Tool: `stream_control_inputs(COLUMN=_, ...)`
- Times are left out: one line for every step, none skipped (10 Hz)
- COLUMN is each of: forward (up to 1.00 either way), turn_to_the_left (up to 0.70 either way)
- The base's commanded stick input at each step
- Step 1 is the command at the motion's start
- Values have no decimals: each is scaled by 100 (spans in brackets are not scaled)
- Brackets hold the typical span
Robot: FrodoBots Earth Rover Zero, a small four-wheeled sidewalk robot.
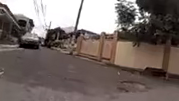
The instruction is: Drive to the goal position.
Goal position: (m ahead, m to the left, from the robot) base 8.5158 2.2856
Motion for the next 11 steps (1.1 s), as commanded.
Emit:
stream_control_inputs(forward=100, turn_to_the_left=0)
stream_control_inputs(forward=100, turn_to_the_left=0)
stream_control_inputs(forward=100, turn_to_the_left=0)
stream_control_inputs(forward=100, turn_to_the_left=6)
stream_control_inputs(forward=100, turn_to_the_left=40)
stream_control_inputs(forward=100, turn_to_the_left=37)
stream_control_inputs(forward=100, turn_to_the_left=0)
stream_control_inputs(forward=100, turn_to_the_left=0)
stream_control_inputs(forward=100, turn_to_the_left=0)
stream_control_inputs(forward=100, turn_to_the_left=0)
stream_control_inputs(forward=100, turn_to_the_left=0)
